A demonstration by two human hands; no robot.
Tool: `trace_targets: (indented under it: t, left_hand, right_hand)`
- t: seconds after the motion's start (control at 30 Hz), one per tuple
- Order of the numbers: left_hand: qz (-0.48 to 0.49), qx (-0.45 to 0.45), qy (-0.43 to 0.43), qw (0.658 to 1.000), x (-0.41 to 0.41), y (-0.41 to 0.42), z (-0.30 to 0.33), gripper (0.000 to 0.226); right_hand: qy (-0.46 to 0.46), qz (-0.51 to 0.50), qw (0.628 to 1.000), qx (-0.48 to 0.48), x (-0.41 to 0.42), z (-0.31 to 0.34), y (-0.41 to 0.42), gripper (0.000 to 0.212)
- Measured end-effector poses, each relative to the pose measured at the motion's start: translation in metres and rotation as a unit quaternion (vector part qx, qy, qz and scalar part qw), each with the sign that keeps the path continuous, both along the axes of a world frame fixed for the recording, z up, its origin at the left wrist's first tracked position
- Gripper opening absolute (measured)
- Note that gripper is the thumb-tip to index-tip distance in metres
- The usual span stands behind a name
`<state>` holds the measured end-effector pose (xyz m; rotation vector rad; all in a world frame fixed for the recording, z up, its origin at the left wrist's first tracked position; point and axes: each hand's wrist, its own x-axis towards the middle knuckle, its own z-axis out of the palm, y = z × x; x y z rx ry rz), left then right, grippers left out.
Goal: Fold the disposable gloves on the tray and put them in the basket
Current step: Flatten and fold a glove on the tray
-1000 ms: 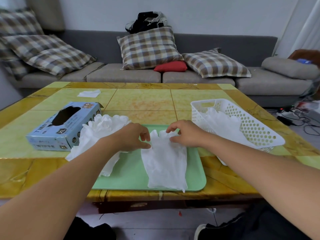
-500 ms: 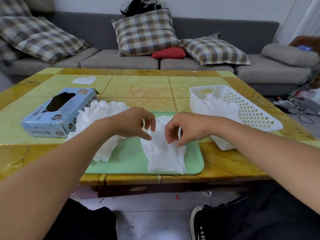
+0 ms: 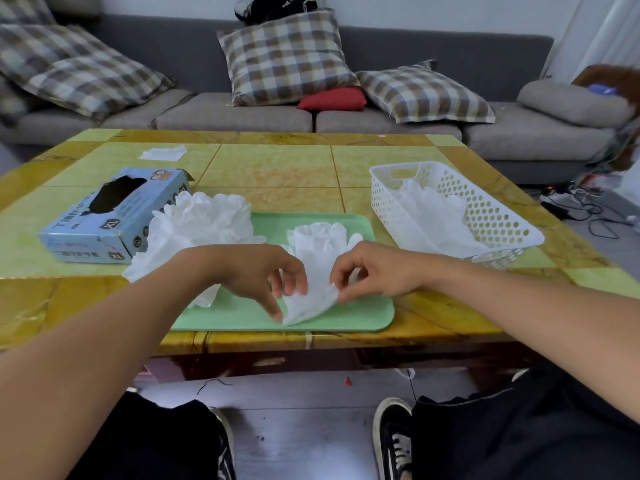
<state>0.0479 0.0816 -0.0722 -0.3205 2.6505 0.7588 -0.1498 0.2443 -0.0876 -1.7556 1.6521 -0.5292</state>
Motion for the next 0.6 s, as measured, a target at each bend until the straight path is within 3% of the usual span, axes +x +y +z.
trace_targets:
  t: [0.1,0.17,0.23,0.33,0.4,0.47,0.6]
  left_hand:
    - [0.045,0.011,-0.004,0.999,0.008,-0.005,0.011,0.082]
    - [0.079,0.079,0.082,0.990,0.010,-0.006,0.016,0.092]
    - [0.126,0.180,0.222,0.950,0.004,-0.002,0.024,0.070]
    - [0.233,0.275,0.402,0.842,-0.014,0.009,0.040,0.023]
    - [0.274,0.310,0.450,0.791,-0.023,0.015,0.051,0.020]
    - [0.275,0.332,0.443,0.786,-0.029,0.018,0.062,0.036]
    - [0.196,0.338,0.436,0.811,-0.036,0.026,0.074,0.058]
  right_hand:
    - [-0.171,-0.076,0.982,-0.036,-0.006,0.019,-0.005,0.018]
    - [-0.291,-0.111,0.950,-0.035,-0.008,0.030,-0.006,0.017]
    - [-0.369,-0.127,0.919,-0.050,-0.010,0.040,-0.007,0.018]
    - [-0.452,-0.156,0.875,-0.079,-0.014,0.058,-0.008,0.014]
    - [-0.490,-0.173,0.850,-0.090,-0.016,0.067,-0.009,0.014]
    - [-0.509,-0.183,0.835,-0.102,-0.017,0.072,-0.009,0.026]
    - [-0.511,-0.184,0.831,-0.122,-0.017,0.082,-0.004,0.036]
